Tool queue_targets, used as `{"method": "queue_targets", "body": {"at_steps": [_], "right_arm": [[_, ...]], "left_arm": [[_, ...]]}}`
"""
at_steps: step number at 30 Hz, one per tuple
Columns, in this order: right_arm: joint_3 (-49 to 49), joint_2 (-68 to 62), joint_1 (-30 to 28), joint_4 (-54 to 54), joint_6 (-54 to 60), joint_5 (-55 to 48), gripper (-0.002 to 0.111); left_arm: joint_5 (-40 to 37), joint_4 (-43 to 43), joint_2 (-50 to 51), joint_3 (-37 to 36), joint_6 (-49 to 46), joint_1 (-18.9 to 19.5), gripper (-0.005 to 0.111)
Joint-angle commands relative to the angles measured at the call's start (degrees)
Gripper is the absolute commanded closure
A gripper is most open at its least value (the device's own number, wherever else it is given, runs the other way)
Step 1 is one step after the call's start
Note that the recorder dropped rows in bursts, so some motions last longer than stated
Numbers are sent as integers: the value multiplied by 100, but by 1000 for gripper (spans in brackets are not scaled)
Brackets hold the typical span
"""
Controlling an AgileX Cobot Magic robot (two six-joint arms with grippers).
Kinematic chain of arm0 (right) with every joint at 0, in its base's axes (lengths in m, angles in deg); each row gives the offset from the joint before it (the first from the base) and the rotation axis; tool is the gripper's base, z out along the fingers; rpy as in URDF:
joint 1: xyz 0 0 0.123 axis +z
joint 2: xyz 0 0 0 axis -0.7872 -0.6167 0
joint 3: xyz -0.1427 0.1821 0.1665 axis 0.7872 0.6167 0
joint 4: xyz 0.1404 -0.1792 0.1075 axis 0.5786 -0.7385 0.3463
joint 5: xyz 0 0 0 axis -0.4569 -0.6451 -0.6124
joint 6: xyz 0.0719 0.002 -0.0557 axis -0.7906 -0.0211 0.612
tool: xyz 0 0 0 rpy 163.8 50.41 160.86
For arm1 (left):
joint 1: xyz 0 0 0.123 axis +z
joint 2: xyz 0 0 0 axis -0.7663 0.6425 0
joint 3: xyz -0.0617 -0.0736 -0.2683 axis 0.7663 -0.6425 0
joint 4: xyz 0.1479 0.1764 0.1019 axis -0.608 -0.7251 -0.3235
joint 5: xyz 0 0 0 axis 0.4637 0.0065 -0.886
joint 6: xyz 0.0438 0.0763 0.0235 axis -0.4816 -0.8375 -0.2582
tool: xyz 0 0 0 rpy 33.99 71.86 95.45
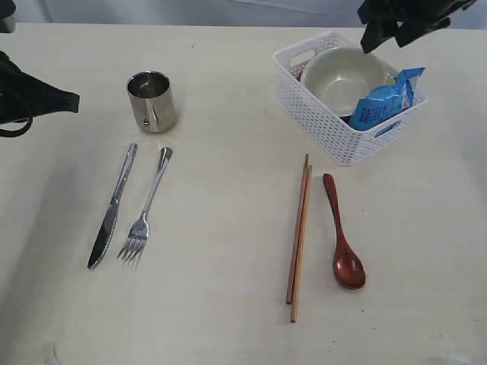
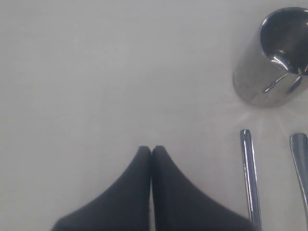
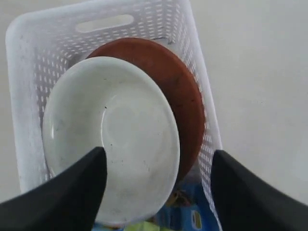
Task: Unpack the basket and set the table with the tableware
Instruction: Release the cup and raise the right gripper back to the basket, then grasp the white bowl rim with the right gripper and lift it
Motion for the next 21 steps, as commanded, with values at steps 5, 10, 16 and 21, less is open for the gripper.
{"method": "queue_targets", "body": {"at_steps": [5, 10, 16, 21], "right_arm": [[25, -542, -20, 139, 93, 452, 52], [25, -611, -20, 259, 93, 416, 87], [-141, -387, -20, 320, -105, 373, 109], [-518, 74, -20, 308, -146, 176, 109]], "left_arm": [[128, -1, -5, -39, 27, 16, 107], [128, -1, -5, -39, 27, 16, 107], [126, -1, -5, -39, 40, 16, 107], [126, -1, -5, -39, 40, 16, 107]]}}
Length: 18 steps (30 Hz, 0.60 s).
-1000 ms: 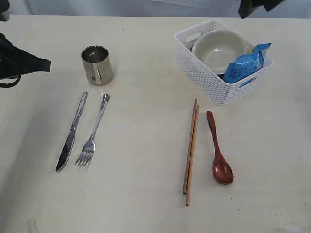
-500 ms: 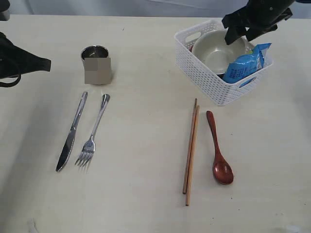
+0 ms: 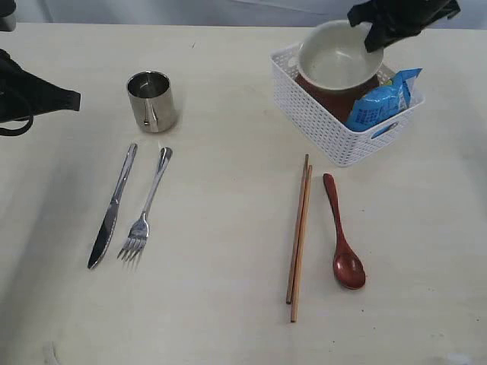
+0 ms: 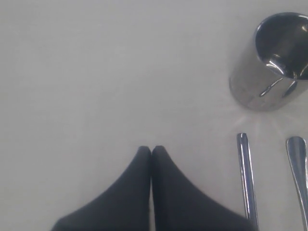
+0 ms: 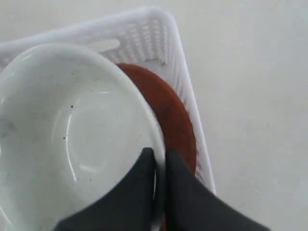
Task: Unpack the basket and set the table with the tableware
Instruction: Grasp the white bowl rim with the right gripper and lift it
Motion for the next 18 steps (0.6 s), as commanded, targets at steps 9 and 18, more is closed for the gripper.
{"method": "queue_targets", "body": {"at_steps": [9, 18], "right_arm": [[-437, 1049, 32, 1069, 321, -1506, 109], [146, 871, 1228, 1110, 469, -1769, 109]], "left_arm": [[20, -1, -5, -39, 40, 16, 107], [-132, -1, -5, -39, 28, 16, 107]]}}
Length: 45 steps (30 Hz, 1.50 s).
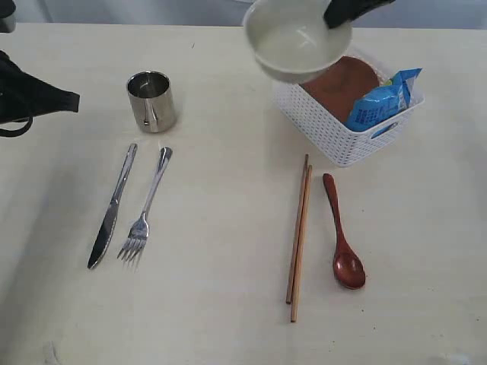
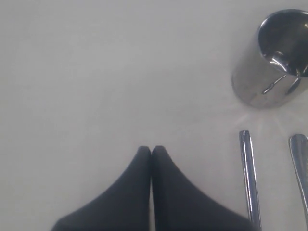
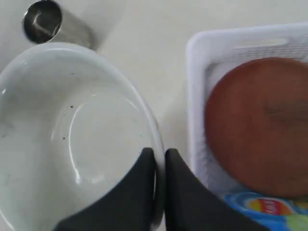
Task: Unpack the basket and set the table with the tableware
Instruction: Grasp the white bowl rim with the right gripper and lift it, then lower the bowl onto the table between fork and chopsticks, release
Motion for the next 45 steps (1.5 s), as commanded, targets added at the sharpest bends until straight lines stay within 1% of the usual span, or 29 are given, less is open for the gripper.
{"method": "queue_targets", "body": {"at_steps": [1, 6, 11, 15, 19, 25, 30, 41, 43, 45], "right_arm": [[528, 4, 695, 122, 211, -84, 109], [1463, 4, 1353, 191, 379, -84, 109], [2382, 4, 1808, 290, 540, 787, 109], [2842, 4, 2001, 492, 727, 1258, 109], [3076, 4, 2012, 954, 977, 1733, 109], [3111, 4, 2012, 983, 992, 1975, 109], [3111, -79, 2012, 773, 952, 2293, 109], [3111, -405, 2012, 720, 888, 2135, 108], [3111, -405, 2012, 720, 912, 2012, 101], [3111, -405, 2012, 720, 912, 1910, 87]], "left_arm": [[-79, -1, -5, -39, 28, 16, 107], [37, -1, -5, -146, 28, 16, 107], [103, -1, -5, -167, 28, 16, 107], [103, -1, -5, -167, 28, 16, 107], [103, -1, -5, -167, 28, 16, 107], [102, -27, -5, -167, 28, 16, 107], [102, -27, -5, -167, 28, 16, 107], [102, -27, -5, -167, 28, 16, 107], [102, -27, -5, -167, 28, 16, 107], [102, -27, -5, -167, 28, 16, 107]]}}
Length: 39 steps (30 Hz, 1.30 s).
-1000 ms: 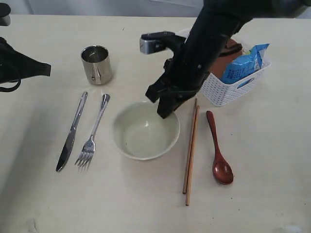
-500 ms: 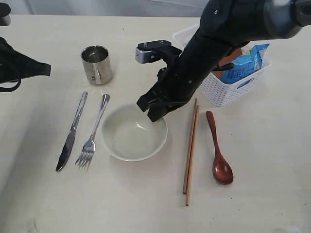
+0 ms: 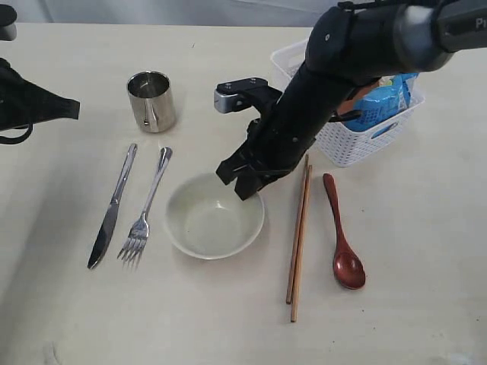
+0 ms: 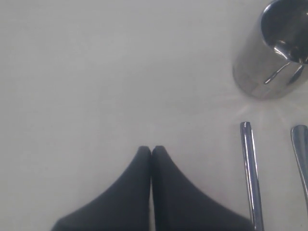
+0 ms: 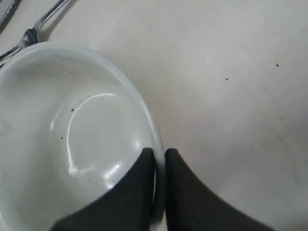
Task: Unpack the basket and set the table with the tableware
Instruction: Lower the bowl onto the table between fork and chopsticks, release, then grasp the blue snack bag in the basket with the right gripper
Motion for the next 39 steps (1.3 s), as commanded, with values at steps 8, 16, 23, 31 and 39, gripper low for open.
{"method": "queue_targets", "body": {"at_steps": [8, 16, 23, 31, 39], "right_arm": [[26, 129, -2, -936, -429, -232, 69], [14, 1254, -37, -2646, -1857, -183, 44], [14, 1934, -1072, -4161, -3719, 122, 41], [7, 1693, -2439, -3453, -3429, 702, 41], [1, 1337, -2588, -2380, -2952, 982, 41]], "left_arm": [[39, -27, -5, -36, 28, 16, 107], [39, -27, -5, -36, 28, 16, 107], [39, -5, -5, -36, 28, 16, 107], [39, -5, -5, -36, 28, 16, 107], [81, -7, -5, -36, 28, 16, 107]]}}
